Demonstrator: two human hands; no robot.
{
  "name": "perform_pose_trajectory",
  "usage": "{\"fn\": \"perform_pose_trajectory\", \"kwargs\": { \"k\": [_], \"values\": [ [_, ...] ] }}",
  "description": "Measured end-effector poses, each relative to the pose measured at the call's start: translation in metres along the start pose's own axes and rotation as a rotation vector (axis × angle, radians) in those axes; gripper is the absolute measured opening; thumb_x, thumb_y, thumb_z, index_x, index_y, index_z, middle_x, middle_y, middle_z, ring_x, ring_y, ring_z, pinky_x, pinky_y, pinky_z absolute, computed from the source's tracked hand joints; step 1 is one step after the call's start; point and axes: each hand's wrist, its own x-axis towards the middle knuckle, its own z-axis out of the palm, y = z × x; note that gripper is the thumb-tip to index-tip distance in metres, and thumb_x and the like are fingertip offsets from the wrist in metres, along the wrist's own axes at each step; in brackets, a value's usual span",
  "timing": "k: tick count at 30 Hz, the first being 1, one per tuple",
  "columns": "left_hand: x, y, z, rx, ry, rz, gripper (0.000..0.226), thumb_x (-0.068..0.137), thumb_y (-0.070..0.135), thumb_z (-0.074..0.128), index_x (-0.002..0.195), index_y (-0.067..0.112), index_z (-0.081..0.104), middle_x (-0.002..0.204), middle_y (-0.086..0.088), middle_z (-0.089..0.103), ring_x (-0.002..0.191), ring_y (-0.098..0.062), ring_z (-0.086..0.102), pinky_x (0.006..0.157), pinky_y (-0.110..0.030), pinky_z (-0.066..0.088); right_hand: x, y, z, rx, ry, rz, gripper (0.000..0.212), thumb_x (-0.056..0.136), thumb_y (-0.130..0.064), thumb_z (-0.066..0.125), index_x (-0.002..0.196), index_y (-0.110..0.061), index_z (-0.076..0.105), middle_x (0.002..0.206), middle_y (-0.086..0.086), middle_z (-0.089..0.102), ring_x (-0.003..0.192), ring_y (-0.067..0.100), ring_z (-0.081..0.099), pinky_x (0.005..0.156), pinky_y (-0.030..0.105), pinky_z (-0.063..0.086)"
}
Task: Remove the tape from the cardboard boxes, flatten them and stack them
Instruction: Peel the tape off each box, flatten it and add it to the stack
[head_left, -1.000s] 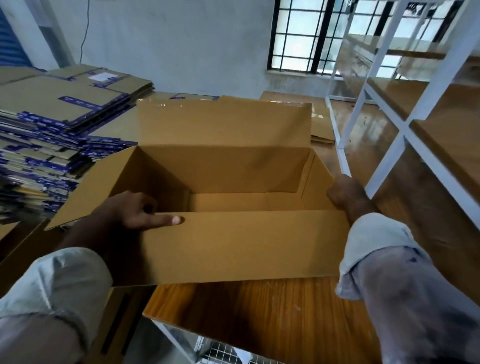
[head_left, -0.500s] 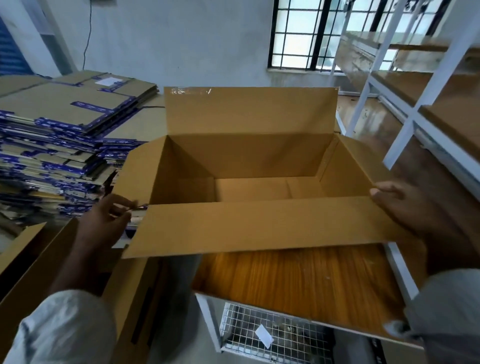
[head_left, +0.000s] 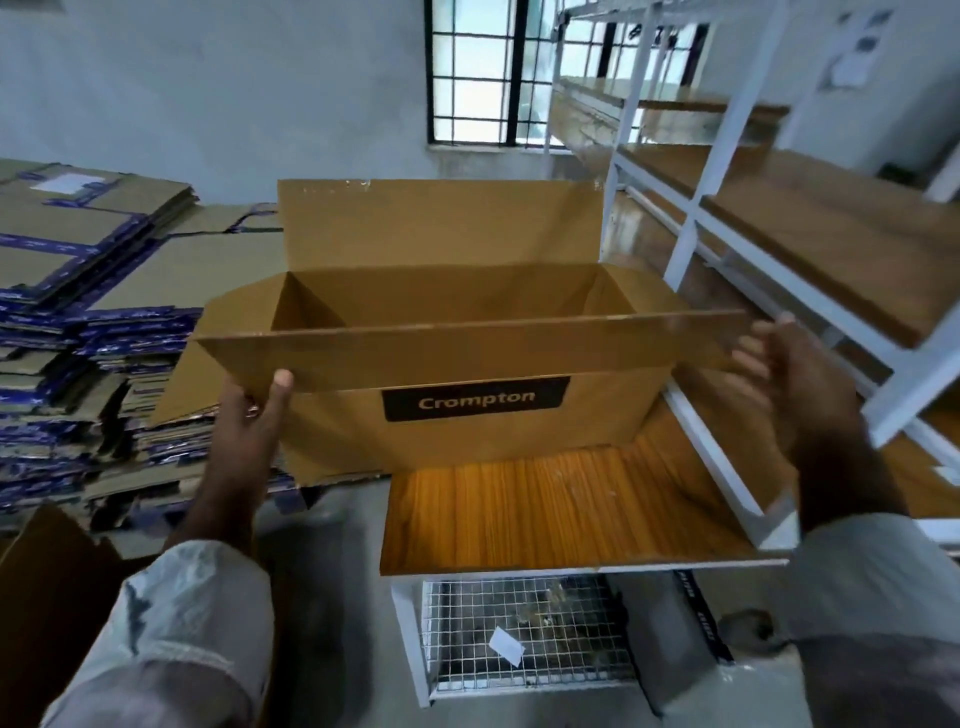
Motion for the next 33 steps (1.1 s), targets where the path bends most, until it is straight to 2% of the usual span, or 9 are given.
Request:
{"fn": "perform_pose_trajectory", "kwargs": {
  "k": [4,6,9,11,15,19,22,26,33],
  "values": [
    [0.014,0.001,0.013,-0.029,0.242,-0.046,0.085,0.079,0.072,0.071,0.138,0.03,0.027,0.145,-0.007,0.05,0.125,-0.026,0.056,0.105,-0.055,0.049,-0.003,0.046,0.005,-0.097,-0.062,0.056,0.036,0.102,-0.045,0.057,0.126,-0.019,0.064,0.118,0.008,0.07,0.104,0.022,0.068,0.082,0.04,0.06],
    [0.019,0.002,0.025,-0.025,0.34,-0.046,0.085,0.086,0.062,0.07,0.143,0.023,0.02,0.148,-0.01,0.045,0.13,-0.025,0.051,0.11,-0.044,0.043,-0.001,0.059,0.022,-0.13,-0.115,0.12,0.035,0.1,-0.044,0.061,0.129,-0.022,0.061,0.125,0.005,0.066,0.115,0.022,0.065,0.093,0.047,0.057],
    [0.026,0.003,0.04,-0.054,0.465,-0.081,0.1,0.087,0.058,0.072,0.154,0.011,0.015,0.151,-0.01,0.039,0.131,-0.016,0.041,0.11,-0.032,0.035,0.008,0.067,0.052,-0.145,-0.165,0.225,0.038,0.099,-0.048,0.062,0.129,-0.027,0.053,0.119,-0.007,0.058,0.104,0.011,0.059,0.082,0.04,0.056],
    [0.033,0.0,0.042,-0.137,0.498,-0.121,0.097,0.079,0.062,0.077,0.147,0.016,0.025,0.143,-0.007,0.045,0.127,-0.018,0.046,0.113,-0.042,0.041,0.025,0.075,0.066,-0.125,-0.197,0.241,0.067,0.088,-0.06,0.07,0.142,-0.029,0.045,0.129,-0.008,0.057,0.109,0.013,0.06,0.088,0.044,0.057],
    [0.038,-0.004,0.032,-0.211,0.4,-0.162,0.12,0.067,0.067,0.083,0.157,0.03,0.012,0.16,-0.01,0.035,0.14,-0.032,0.042,0.112,-0.062,0.038,0.059,0.085,0.082,-0.07,-0.151,0.21,0.1,0.07,-0.077,0.076,0.152,-0.049,0.027,0.154,-0.003,0.047,0.133,0.024,0.053,0.105,0.048,0.046],
    [0.039,-0.001,0.041,-0.093,0.31,0.007,0.096,0.094,0.045,0.067,0.162,0.031,0.0,0.166,-0.007,0.024,0.143,-0.03,0.036,0.11,-0.053,0.037,0.083,0.079,0.091,0.014,-0.103,0.129,0.109,0.07,-0.069,0.08,0.155,-0.056,0.013,0.157,-0.002,0.044,0.13,0.02,0.054,0.075,0.033,0.048],
    [0.044,0.003,0.048,-0.064,0.281,0.014,0.085,0.097,0.049,0.06,0.162,0.037,0.007,0.164,-0.009,0.03,0.143,-0.034,0.039,0.106,-0.054,0.04,0.108,0.071,0.091,0.032,-0.065,0.137,0.094,0.085,-0.06,0.073,0.16,-0.038,0.021,0.142,-0.01,0.05,0.112,0.012,0.056,0.068,0.03,0.044],
    [0.045,-0.005,0.051,-0.025,0.198,0.061,0.045,0.106,0.038,0.049,0.148,0.042,0.035,0.132,0.012,0.055,0.117,-0.012,0.056,0.101,-0.055,0.046,0.136,0.066,0.092,-0.019,-0.226,0.032,0.071,0.087,-0.052,0.073,0.149,-0.042,0.039,0.133,-0.018,0.058,0.121,0.011,0.057,0.105,0.051,0.045],
    [0.045,-0.014,0.056,0.034,0.174,0.051,0.055,0.104,0.039,0.055,0.151,0.048,0.027,0.154,0.0,0.04,0.135,-0.032,0.045,0.106,-0.07,0.039,0.125,0.072,0.096,-0.262,-0.165,-0.156,0.082,0.092,-0.065,0.06,0.158,-0.033,0.022,0.156,0.003,0.042,0.138,0.025,0.047,0.106,0.048,0.047]
  ]
}}
